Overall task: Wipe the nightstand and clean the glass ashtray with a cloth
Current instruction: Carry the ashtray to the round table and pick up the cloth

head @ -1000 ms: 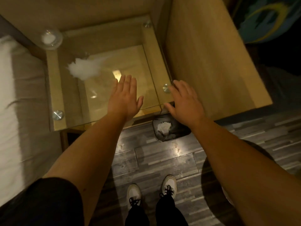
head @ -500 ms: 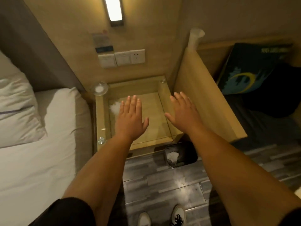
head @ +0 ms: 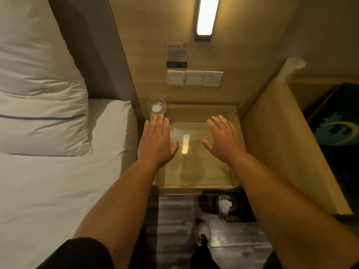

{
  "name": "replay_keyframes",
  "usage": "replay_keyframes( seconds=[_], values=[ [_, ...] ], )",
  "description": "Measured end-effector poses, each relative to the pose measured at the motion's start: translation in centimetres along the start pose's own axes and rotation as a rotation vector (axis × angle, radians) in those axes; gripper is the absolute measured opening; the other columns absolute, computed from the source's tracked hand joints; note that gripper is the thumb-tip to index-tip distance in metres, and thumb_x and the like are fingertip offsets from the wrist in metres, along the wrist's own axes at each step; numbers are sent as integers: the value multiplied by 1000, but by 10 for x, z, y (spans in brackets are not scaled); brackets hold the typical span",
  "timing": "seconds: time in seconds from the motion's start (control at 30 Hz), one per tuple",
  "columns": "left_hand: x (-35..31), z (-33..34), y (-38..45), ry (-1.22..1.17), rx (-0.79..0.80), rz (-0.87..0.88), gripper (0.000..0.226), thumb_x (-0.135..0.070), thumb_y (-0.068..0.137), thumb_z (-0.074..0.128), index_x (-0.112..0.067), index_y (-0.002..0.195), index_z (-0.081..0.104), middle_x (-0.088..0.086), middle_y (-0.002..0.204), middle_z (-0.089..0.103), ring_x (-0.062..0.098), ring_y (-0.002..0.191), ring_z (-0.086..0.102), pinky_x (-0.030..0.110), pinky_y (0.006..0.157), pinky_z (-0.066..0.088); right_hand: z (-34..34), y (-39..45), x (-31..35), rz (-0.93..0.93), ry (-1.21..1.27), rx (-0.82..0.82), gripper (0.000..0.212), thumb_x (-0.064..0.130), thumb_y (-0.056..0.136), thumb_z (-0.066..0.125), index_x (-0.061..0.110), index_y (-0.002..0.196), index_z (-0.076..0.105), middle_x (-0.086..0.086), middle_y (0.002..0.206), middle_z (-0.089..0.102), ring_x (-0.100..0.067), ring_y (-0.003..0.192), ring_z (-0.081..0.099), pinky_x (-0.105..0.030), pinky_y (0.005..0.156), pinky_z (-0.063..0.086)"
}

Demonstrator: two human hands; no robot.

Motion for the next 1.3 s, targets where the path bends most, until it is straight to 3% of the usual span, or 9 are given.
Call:
replay_keyframes(
  seconds=[0.33,0.5,0.7,0.97,1.13,1.3],
  values=[
    [49,63,61,0,74,-119,84,-60,89,33,-5,148,14,17,156,18,29,145,8,45,117,6,68,105,9,-111,55,88,76,59,91,43,16,149,22,-6,156,23,-23,145,9,-38,116,6],
    [75,98,101,1,117,-184,88,-64,88,35,-4,148,13,17,155,19,29,144,11,44,117,7,103,175,10,-174,104,128,77,58,88,48,14,148,26,-8,154,28,-25,144,16,-39,115,10],
    [109,143,142,-67,164,-216,92,-67,86,36,-7,150,8,13,157,14,26,145,8,40,116,5,150,231,20,-148,184,188,81,59,85,53,16,148,25,-9,153,29,-26,142,21,-42,114,17],
    [139,207,181,-164,195,-206,103,-65,81,54,-6,150,5,14,157,14,26,144,10,38,117,10,211,280,32,-118,326,197,93,61,80,61,12,149,24,-11,154,27,-27,142,21,-41,115,21],
    [149,240,195,-366,206,-255,105,-56,80,65,-6,150,5,14,157,13,25,144,10,39,117,13,240,302,40,-123,338,181,105,64,74,65,12,151,14,-9,157,20,-25,144,14,-40,117,15],
    [157,257,208,-585,193,-300,106,-45,74,77,-7,149,12,12,153,25,23,140,24,36,114,24,259,319,49,-115,396,183,113,62,68,72,14,151,12,-8,157,22,-24,145,15,-41,117,17]
  ],
)
Point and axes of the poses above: each hand's wrist, its own y-axis towards the middle knuckle, its own z-axis out of the palm, x = y × z, the point moved 3 cm from there along y, towards the middle knuckle
